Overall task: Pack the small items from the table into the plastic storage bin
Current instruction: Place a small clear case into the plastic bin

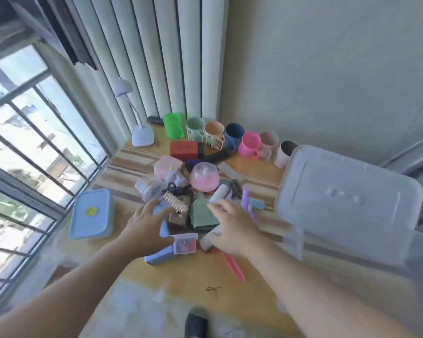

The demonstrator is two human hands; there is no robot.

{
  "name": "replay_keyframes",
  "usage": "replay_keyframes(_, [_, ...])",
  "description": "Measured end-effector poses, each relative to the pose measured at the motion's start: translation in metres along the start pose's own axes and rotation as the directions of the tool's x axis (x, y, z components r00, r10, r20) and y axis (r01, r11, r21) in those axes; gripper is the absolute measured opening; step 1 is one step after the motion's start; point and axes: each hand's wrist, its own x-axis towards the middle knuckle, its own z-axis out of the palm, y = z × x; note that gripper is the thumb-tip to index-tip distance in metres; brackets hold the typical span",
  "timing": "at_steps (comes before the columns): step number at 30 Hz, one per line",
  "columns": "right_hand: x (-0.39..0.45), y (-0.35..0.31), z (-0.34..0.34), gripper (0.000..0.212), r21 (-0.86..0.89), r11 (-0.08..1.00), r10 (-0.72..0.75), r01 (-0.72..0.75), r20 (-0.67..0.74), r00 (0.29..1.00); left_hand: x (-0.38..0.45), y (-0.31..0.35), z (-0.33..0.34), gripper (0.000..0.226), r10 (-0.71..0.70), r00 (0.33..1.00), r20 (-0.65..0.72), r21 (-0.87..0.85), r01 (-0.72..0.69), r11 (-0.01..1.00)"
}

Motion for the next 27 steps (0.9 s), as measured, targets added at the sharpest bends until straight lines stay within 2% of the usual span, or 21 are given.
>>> replay_keyframes(1, [0.005,-0.008,0.016,0.074,0.009,1.000,-0.010,0.010,0.053,0.999,-0.002,-0.010,0.012,0.092,-0.028,0.998,0.049,0.015,0.027,1.000])
replay_keyframes(5, [0.027,-0.032,0.075,0.079,-0.035,0.996,-0.070,0.077,0.162,0.984,0.005,-0.046,0.063,0.120,-0.082,0.995,0.063,0.084,0.077,0.993])
replay_keyframes(8, [0.043,-0.035,0.099,0.087,-0.160,0.978,-0.099,0.134,0.209,0.973,0.017,-0.061,0.077,0.129,-0.065,0.997,0.051,0.152,0.057,0.987])
replay_keyframes(11, [0.046,-0.033,0.116,0.092,-0.226,0.967,-0.050,0.119,0.287,0.957,0.025,-0.066,0.085,0.134,-0.058,0.996,0.073,0.202,0.042,0.979])
replay_keyframes(16, [0.046,-0.030,0.123,0.061,-0.148,0.987,-0.038,0.068,0.196,0.980,0.034,-0.057,0.074,0.134,-0.086,0.980,0.179,0.151,0.059,0.987])
replay_keyframes(19, [0.045,-0.027,0.112,0.053,0.028,0.999,-0.038,0.033,0.166,0.985,0.032,-0.045,0.062,0.118,0.070,0.995,0.076,0.192,-0.084,0.978])
replay_keyframes(21, [0.039,-0.024,0.096,0.051,0.120,0.992,-0.046,0.033,0.106,0.993,0.030,-0.035,0.055,0.107,0.239,0.971,-0.017,0.112,-0.235,0.965])
replay_keyframes(23, [0.032,-0.021,0.074,0.048,0.221,0.974,-0.045,0.044,-0.001,0.999,0.029,-0.025,0.048,0.099,0.329,0.943,-0.052,-0.042,-0.331,0.943])
replay_keyframes(25, [0.020,-0.016,0.046,0.046,0.355,0.934,-0.004,0.028,-0.068,0.998,0.030,-0.014,0.039,0.090,0.330,0.940,-0.091,-0.200,-0.341,0.918])
replay_keyframes(27, [0.005,-0.011,0.018,0.047,0.436,0.900,0.056,-0.004,-0.106,0.993,0.032,0.000,0.027,0.079,0.272,0.950,-0.154,-0.355,-0.310,0.882])
